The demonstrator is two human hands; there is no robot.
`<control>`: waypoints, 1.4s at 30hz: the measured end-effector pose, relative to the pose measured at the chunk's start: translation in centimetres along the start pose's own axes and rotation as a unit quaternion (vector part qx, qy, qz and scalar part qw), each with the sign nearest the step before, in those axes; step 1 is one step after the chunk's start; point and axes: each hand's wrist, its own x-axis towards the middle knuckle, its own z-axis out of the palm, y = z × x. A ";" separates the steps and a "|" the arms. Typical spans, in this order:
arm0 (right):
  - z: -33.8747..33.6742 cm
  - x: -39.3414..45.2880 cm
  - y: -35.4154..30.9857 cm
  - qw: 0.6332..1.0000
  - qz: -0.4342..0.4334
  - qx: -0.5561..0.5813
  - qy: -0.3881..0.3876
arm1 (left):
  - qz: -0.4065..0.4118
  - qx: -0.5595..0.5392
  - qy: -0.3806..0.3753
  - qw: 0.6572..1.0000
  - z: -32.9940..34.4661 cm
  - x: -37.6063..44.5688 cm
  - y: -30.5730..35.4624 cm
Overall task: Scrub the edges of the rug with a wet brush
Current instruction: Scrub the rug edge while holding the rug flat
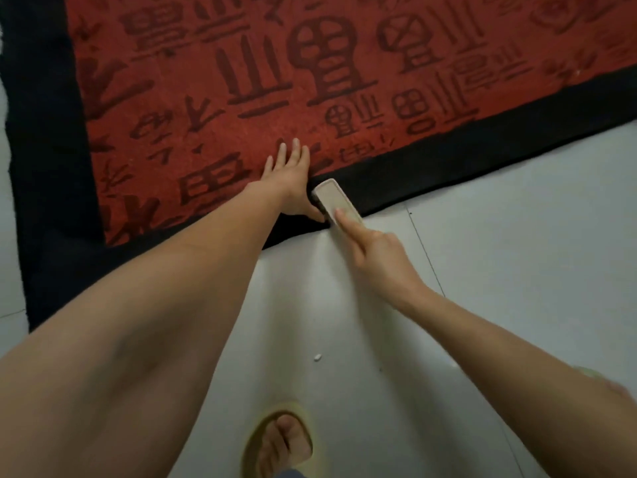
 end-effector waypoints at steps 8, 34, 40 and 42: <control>0.3 0.9 0.7 0.995 0.043 0.055 0.070 | -0.042 -0.061 -0.039 0.996 0.1 1.7 2.9; -8.2 5.9 5.8 0.983 0.119 -0.100 0.099 | -0.042 -0.017 -0.071 0.996 0.4 1.2 1.7; -2.3 1.7 2.8 0.998 -0.025 -0.051 -0.013 | -0.050 -0.009 -0.079 0.996 0.3 1.4 1.9; -5.5 3.0 4.8 0.990 -0.028 -0.133 -0.038 | -0.048 -0.004 -0.079 0.996 0.3 1.3 1.9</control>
